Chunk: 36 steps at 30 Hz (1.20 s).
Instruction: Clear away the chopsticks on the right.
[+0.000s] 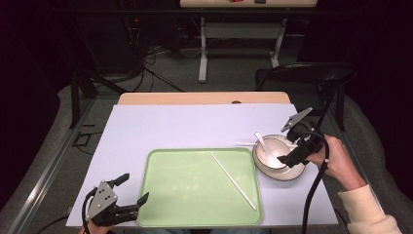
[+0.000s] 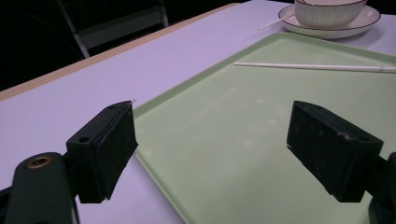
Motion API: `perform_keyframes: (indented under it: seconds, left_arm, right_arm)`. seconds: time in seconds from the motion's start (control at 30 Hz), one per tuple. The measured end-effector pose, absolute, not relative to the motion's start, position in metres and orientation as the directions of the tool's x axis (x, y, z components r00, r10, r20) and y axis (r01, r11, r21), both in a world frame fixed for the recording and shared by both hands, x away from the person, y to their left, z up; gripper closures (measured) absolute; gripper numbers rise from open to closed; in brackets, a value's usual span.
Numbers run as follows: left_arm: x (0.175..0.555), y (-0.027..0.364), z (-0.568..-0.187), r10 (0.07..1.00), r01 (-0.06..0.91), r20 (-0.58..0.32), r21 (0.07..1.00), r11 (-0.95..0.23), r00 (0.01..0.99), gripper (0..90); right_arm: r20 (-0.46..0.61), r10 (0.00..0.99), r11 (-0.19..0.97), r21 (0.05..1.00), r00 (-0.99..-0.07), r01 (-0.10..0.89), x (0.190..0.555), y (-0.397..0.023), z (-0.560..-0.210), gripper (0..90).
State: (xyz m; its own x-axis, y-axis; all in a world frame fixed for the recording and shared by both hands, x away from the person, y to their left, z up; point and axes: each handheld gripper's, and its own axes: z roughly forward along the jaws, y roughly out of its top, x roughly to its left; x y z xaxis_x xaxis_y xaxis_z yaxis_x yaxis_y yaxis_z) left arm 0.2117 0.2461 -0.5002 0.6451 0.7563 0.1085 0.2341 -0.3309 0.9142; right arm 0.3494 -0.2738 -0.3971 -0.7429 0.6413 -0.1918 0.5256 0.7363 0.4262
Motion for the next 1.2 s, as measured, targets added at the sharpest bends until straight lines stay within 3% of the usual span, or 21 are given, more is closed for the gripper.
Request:
perform_keyframes:
  seconds: [0.47, 0.57, 0.73, 0.8, 0.87, 1.07, 1.2]
  left_arm:
    - [0.212, 0.246, -0.5, 0.756, 0.234, 0.108, 0.914, -0.331, 0.646, 15.7]
    - [0.212, 0.246, -0.5, 0.757, 0.236, 0.106, 0.915, -0.329, 0.645, 15.7]
    - [0.212, 0.246, -0.5, 0.756, 0.237, 0.105, 0.914, -0.329, 0.646, 15.7]
    - [0.212, 0.246, -0.5, 0.757, 0.236, 0.107, 0.914, -0.33, 0.645, 15.7]
    - [0.212, 0.246, -0.5, 0.758, 0.238, 0.105, 0.914, -0.328, 0.644, 15.7]
    - [0.212, 0.246, -0.5, 0.758, 0.239, 0.103, 0.914, -0.327, 0.644, 15.7]
    - [0.212, 0.247, -0.5, 0.761, 0.239, 0.102, 0.915, -0.324, 0.641, 15.7]
  right_arm:
    - [-0.173, 0.642, 0.749, 0.348, -0.747, 0.563, 0.41, -0.315, -0.407, 0.5]
    - [-0.176, 0.66, 0.738, 0.331, -0.73, 0.587, 0.421, -0.322, -0.414, 6.6]
    - [-0.192, 0.653, 0.752, 0.281, -0.733, 0.596, 0.442, -0.328, -0.43, 24.8]
    - [-0.194, 0.65, 0.755, 0.281, -0.735, 0.593, 0.446, -0.329, -0.433, 26.8]
    - [-0.196, 0.63, 0.774, 0.243, -0.751, 0.585, 0.453, -0.327, -0.44, 36.9]
    - [-0.188, 0.581, 0.813, 0.187, -0.792, 0.552, 0.461, -0.316, -0.457, 50.0]
    - [-0.162, 0.574, 0.818, 0.151, -0.802, 0.555, 0.468, -0.312, -0.468, 53.6]
